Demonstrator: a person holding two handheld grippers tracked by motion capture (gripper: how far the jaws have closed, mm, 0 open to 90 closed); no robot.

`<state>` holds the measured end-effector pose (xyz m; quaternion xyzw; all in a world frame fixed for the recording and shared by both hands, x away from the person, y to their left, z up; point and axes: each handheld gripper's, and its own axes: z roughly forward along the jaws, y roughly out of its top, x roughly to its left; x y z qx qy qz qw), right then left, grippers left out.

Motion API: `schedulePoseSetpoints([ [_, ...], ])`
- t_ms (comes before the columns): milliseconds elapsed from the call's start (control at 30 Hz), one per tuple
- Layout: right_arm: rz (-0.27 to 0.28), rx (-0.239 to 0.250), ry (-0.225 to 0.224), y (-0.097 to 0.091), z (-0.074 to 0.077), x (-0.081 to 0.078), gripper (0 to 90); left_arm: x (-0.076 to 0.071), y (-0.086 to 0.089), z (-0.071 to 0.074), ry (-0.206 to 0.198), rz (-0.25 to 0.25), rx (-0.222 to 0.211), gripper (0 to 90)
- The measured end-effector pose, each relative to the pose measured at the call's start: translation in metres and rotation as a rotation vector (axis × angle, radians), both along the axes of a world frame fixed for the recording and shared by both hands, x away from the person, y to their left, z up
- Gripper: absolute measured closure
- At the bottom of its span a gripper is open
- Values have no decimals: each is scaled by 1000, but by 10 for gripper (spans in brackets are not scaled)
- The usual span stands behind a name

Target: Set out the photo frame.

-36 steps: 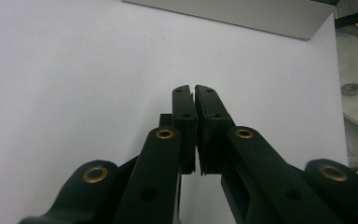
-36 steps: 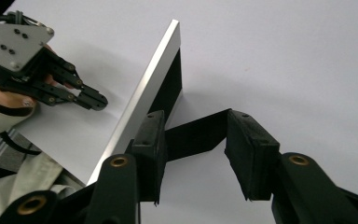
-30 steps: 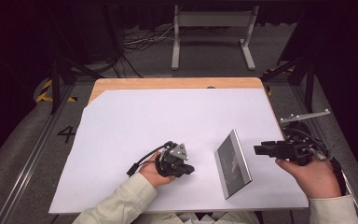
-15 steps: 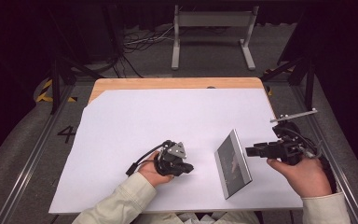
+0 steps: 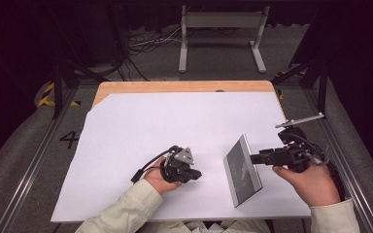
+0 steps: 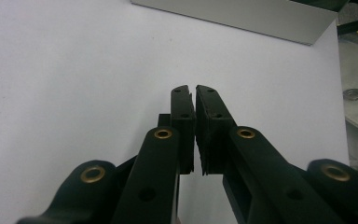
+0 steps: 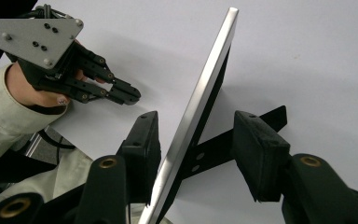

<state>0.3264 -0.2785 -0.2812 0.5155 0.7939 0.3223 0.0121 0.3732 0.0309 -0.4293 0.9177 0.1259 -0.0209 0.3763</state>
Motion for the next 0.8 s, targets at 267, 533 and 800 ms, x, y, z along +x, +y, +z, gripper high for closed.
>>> schedulePoseSetpoints([
  [267,11,-6,13,6,-6,2,500,0,0,0,4,0,3,861],
  [533,23,-20,20,13,-14,4,501,-1,0,0,5,0,1,859],
  [800,25,-33,33,18,-23,6,501,-1,0,0,9,0,1,855],
])
